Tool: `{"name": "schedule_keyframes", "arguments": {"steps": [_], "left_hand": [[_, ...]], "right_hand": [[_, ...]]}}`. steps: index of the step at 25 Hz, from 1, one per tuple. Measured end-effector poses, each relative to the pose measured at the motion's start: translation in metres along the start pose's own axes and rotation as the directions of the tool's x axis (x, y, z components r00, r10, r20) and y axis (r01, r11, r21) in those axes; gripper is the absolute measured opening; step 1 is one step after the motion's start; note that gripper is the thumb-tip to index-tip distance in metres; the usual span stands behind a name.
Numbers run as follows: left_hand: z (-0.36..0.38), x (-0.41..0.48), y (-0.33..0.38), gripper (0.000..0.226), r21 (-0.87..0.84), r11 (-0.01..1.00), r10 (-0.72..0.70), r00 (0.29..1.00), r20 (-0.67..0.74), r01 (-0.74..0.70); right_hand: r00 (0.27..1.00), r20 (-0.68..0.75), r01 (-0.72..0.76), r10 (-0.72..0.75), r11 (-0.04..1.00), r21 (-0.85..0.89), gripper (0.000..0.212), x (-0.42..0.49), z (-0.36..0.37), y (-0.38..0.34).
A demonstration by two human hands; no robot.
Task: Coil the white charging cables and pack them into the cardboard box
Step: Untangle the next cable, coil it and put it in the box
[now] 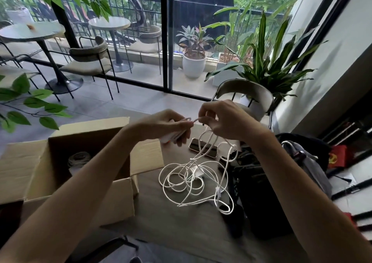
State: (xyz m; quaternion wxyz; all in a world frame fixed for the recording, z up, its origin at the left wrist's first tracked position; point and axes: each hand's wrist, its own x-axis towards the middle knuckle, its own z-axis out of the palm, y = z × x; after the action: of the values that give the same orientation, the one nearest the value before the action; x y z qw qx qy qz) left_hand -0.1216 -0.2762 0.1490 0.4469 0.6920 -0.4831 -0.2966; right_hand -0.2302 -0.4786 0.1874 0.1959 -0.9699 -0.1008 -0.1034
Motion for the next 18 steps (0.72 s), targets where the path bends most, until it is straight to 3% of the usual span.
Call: {"name": "schedule_keyframes", "arguments": {"steps": [1,2,3,4,5,6,7,8,9,10,11,12,13,14,15,16,18], "left_hand": [[0.001,-0.005,0.003,0.028,-0.244,0.97,0.014,0.996,0.088,0.008],[0.004,-0.009,0.007,0.02,-0.497,0.868,0.077,0.992,0.104,-0.016],[0.008,-0.009,0.013,0.015,-0.731,0.678,0.158,0.986,0.052,-0.07],[0.01,-0.006,0.019,0.014,-0.899,0.419,0.219,0.975,-0.04,-0.131],[0.013,-0.001,0.024,0.014,-0.966,0.167,0.231,0.961,-0.153,-0.195],[0.013,0.006,0.028,0.012,-0.959,0.034,0.206,0.941,-0.268,-0.281],[0.013,0.012,0.031,0.008,-0.907,0.084,0.149,0.905,-0.399,-0.413],[0.011,0.015,0.032,0.008,-0.765,0.353,0.095,0.834,-0.543,-0.538],[0.009,0.016,0.03,0.009,-0.449,0.724,0.12,0.735,-0.667,-0.525],[0.008,0.016,0.026,0.01,-0.005,0.94,0.237,0.667,-0.706,-0.34],[0.007,0.017,0.021,0.016,0.357,0.923,0.353,0.688,-0.634,-0.145],[0.007,0.017,0.017,0.029,0.56,0.828,0.382,0.768,-0.513,-0.038],[0.007,0.014,0.014,0.043,0.573,0.82,0.303,0.855,-0.421,-0.008],[0.007,0.009,0.014,0.057,0.411,0.911,0.147,0.93,-0.338,0.006],[0.008,0.004,0.015,0.068,0.128,0.991,-0.015,0.978,-0.207,0.042],[0.01,-0.001,0.016,0.07,-0.151,0.985,-0.094,0.994,-0.054,0.084],[0.018,-0.006,0.022,0.055,-0.596,0.799,-0.014,0.993,0.117,0.082]], "right_hand": [[1.0,-0.03,0.003,-0.002,1.0,0.021,0.005,0.0,0.004,0.004],[0.999,-0.037,0.003,-0.001,0.998,0.07,0.003,-0.001,0.011,0.007],[1.0,-0.009,-0.008,0.01,0.99,0.141,0.002,-0.003,0.018,0.007],[0.998,0.054,-0.052,0.042,0.976,0.212,0.006,-0.005,0.025,0.007],[0.987,0.143,-0.106,0.071,0.961,0.255,0.01,-0.007,0.033,0.007],[0.968,0.235,-0.149,0.088,0.956,0.254,0.013,-0.009,0.04,0.006],[0.949,0.303,-0.161,0.088,0.961,0.226,0.016,-0.011,0.043,0.005],[0.937,0.339,-0.159,0.082,0.966,0.205,0.019,-0.013,0.043,0.003],[0.938,0.34,-0.155,0.074,0.964,0.217,0.022,-0.013,0.041,0.0],[0.95,0.307,-0.141,0.057,0.956,0.258,0.025,-0.013,0.036,-0.004],[0.97,0.24,-0.111,0.041,0.952,0.285,0.026,-0.012,0.028,-0.006],[0.988,0.153,-0.071,0.029,0.957,0.281,0.025,-0.011,0.019,-0.007],[0.998,0.056,-0.027,0.013,0.969,0.246,0.02,-0.008,0.011,-0.007],[0.999,-0.035,0.016,-0.009,0.978,0.209,0.012,-0.006,0.004,-0.005],[0.994,-0.112,0.041,-0.018,0.978,0.206,0.006,-0.004,0.0,-0.003],[0.985,-0.17,0.039,0.002,0.97,0.24,0.009,-0.002,0.0,-0.002],[0.98,-0.177,-0.011,0.088,0.917,0.399,0.018,-0.001,0.009,-0.001]]}}
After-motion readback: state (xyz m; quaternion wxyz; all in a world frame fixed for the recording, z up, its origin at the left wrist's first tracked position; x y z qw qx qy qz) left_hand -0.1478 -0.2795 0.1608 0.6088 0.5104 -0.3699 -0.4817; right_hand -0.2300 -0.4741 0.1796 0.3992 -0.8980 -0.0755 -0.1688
